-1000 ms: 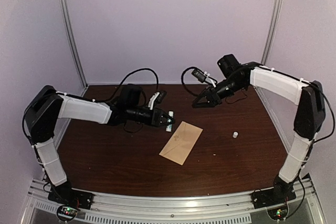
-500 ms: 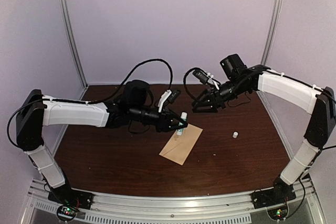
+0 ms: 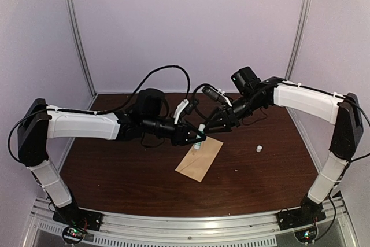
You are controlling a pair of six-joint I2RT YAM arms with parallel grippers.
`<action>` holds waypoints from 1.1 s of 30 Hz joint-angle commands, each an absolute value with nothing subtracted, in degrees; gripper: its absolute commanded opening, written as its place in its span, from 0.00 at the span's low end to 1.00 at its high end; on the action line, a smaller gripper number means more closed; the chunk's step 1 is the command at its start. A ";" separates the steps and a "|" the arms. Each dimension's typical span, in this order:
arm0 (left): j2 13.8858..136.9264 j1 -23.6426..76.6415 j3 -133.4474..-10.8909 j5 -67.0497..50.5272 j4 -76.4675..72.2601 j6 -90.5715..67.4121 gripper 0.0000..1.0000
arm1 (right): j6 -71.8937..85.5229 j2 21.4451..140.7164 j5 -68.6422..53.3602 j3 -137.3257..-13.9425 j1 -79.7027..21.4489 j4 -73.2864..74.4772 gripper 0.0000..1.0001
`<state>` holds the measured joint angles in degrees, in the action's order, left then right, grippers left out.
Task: Place the letter into the envelope and seal it
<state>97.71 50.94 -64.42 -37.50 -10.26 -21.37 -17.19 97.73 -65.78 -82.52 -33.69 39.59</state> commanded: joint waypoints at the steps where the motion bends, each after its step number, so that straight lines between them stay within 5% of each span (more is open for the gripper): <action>1: 96.97 50.71 -66.10 -36.43 -14.50 -21.68 0.00 | -17.42 97.46 -67.12 -82.47 -33.52 39.10 0.57; 9: 91.26 50.71 -64.37 -28.34 -24.66 -23.43 0.00 | -12.43 86.17 -68.70 -74.04 -28.67 27.10 0.57; 16: 93.55 50.67 -62.22 -29.57 -45.57 -32.57 0.00 | -9.83 87.70 -72.44 -74.56 -29.72 26.35 0.57; 26: 98.70 50.71 -62.07 -33.24 -55.25 -41.47 0.00 | -5.86 87.44 -74.95 -76.05 -32.50 20.96 0.57; 33: 98.86 50.71 -61.35 -33.08 -55.57 -41.59 0.00 | -3.95 88.06 -75.34 -75.33 -32.77 18.97 0.44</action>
<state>98.80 50.94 -61.98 -32.36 -50.87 -40.47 -5.74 87.66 -73.69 -74.63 -32.53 21.65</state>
